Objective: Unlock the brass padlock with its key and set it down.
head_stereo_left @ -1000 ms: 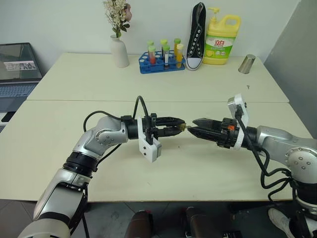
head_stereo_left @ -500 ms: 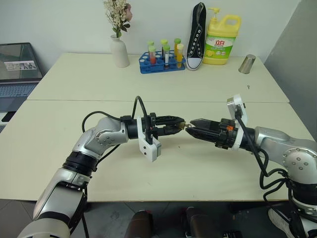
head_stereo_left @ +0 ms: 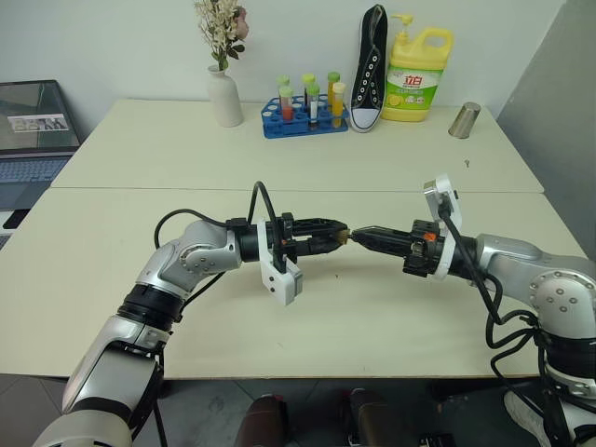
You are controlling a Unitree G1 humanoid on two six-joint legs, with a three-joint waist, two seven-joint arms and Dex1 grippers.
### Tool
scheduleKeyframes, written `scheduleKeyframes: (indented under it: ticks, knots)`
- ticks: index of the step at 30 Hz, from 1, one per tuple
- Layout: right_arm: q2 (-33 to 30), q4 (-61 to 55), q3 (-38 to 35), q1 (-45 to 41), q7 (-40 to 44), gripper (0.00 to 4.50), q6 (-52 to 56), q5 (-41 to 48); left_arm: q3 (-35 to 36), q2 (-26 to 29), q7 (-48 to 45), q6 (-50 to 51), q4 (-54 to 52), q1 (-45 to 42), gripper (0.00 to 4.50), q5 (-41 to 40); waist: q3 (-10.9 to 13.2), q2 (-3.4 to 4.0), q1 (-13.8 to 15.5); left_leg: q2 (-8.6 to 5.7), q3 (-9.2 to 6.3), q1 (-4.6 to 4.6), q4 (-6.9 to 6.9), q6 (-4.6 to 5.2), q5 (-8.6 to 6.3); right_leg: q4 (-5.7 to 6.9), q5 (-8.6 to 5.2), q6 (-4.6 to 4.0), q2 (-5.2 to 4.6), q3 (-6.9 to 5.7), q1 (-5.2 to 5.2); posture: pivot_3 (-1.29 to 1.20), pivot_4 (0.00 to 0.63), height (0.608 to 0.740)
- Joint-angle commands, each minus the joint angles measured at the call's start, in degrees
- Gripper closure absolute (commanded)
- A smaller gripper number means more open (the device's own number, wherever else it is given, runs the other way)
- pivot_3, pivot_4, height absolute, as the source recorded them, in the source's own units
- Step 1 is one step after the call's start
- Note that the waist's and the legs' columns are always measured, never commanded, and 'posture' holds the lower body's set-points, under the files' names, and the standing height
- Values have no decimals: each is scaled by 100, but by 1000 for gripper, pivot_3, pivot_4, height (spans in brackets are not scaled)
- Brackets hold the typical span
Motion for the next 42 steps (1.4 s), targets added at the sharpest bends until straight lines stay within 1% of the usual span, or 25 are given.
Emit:
scheduleKeyframes:
  ticks: [1,10,13,18,19,37,38,39,42]
  knots:
    - [20,-81,-197,-191,78,4500,134,368,144,5,180,125,-79,-123,3536,124,0,0,0,0,0,0,0,0,0,0,0,0,0,0,0,0,150,740]
    - [-48,-169,-105,-167,228,4500,143,100,121,20,280,199,-95,-119,3536,152,0,0,0,0,0,0,0,0,0,0,0,0,0,0,0,0,150,740]
    - [-10,-144,-130,-152,179,3925,114,59,119,19,285,214,-112,-111,3536,157,0,0,0,0,0,0,0,0,0,0,0,0,0,0,0,0,150,740]
    - [-14,-104,-138,-160,174,2230,135,32,100,28,292,247,-133,-105,3536,166,0,0,0,0,0,0,0,0,0,0,0,0,0,0,0,0,150,740]
    - [-19,-100,-142,-157,186,2208,150,49,98,30,293,247,-135,-105,3536,169,0,0,0,0,0,0,0,0,0,0,0,0,0,0,0,0,150,740]
    - [97,44,-117,-208,188,2208,173,-131,63,6,287,225,-126,-93,3536,156,0,0,0,0,0,0,0,0,0,0,0,0,0,0,0,0,150,740]
    - [99,45,-114,-211,196,2557,174,-146,62,4,288,224,-124,-94,3536,156,0,0,0,0,0,0,0,0,0,0,0,0,0,0,0,0,150,740]
    - [101,46,-112,-213,201,2757,175,-156,62,4,288,223,-123,-94,3536,156,0,0,0,0,0,0,0,0,0,0,0,0,0,-1,0,0,150,740]
    - [104,52,-86,-219,217,3776,174,-205,54,-5,289,216,-134,-81,3536,154,0,0,0,0,0,0,0,0,0,0,0,0,0,0,0,0,150,740]
